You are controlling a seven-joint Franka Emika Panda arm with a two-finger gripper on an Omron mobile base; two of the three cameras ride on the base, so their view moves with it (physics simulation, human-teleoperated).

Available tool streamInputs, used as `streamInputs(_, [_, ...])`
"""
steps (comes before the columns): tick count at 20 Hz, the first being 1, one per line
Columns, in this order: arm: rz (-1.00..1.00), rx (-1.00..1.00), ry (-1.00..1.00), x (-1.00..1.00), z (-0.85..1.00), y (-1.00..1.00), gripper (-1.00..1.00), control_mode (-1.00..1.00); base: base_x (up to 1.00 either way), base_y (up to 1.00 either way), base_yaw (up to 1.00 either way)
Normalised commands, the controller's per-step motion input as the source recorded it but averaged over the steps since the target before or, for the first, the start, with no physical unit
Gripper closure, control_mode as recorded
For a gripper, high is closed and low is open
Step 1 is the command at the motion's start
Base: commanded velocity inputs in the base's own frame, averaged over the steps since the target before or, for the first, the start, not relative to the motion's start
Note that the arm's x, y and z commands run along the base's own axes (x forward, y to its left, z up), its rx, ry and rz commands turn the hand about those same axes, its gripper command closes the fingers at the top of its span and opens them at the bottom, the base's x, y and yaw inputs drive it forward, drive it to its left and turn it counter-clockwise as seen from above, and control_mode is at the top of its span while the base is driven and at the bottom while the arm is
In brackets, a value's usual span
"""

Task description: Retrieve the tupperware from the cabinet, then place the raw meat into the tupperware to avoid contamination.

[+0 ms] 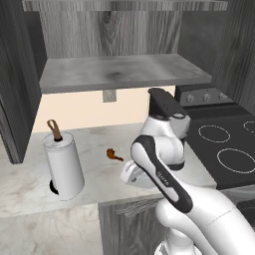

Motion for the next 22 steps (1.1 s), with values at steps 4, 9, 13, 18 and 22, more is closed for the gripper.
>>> streamInputs(4, [-0.01, 0.05, 0.0, 0.32, -0.23, 0.12, 1.0, -1.0, 0.0, 0.0, 0.0])
streamInputs(9, [-0.01, 0.04, 0.0, 0.35, -0.24, 0.14, 1.0, -1.0, 0.0, 0.0, 0.0])
streamInputs(13, [-0.02, 0.03, 0.0, 0.37, -0.25, 0.12, 1.0, -1.0, 0.0, 0.0, 0.0])
streamInputs(18, [-0.02, 0.01, -0.01, 0.36, -0.25, 0.11, 1.0, -1.0, 0.0, 0.0, 0.0])
streamInputs(22, [-0.03, 0.01, -0.01, 0.35, -0.25, 0.08, 1.0, -1.0, 0.0, 0.0, 0.0])
